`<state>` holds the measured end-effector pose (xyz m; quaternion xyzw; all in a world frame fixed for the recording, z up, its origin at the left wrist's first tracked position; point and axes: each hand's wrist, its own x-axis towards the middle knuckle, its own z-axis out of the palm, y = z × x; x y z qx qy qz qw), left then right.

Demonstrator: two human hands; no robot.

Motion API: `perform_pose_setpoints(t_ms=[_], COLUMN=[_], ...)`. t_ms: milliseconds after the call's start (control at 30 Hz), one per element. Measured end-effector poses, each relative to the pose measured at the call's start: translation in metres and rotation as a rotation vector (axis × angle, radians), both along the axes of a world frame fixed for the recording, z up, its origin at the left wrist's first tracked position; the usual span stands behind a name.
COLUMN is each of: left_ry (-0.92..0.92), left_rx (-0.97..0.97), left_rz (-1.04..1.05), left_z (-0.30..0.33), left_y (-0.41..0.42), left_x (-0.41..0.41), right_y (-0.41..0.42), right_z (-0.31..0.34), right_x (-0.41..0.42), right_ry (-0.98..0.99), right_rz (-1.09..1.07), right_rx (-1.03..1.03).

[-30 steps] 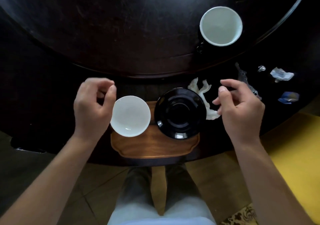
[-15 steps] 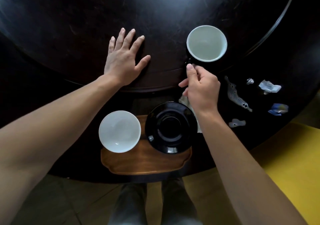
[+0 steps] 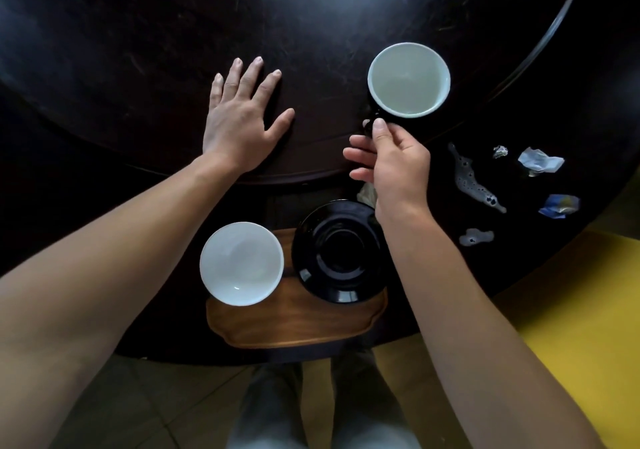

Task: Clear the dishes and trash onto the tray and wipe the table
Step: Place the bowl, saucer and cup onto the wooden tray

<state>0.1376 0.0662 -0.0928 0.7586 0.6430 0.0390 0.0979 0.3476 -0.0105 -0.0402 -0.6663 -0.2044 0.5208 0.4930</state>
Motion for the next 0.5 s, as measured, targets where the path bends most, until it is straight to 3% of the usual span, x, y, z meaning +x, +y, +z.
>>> perform_pose_setpoints(t_ms=[200,500], left_ry=[-0.012,-0.017], left_rx=[0.005,0.006], left_rz=[0.003,0.004], left_z=[0.001,0.001], left_y=[0.000,0.001], left_x=[0.000,-0.006], right_y=[-0.008,-0.017], right_z=[0.012,0.016], right_x=[0.011,0.027], right_ry=[0.169,0.074], right_rz=[-0.126,-0.074], right_rx=[0.009,0.015])
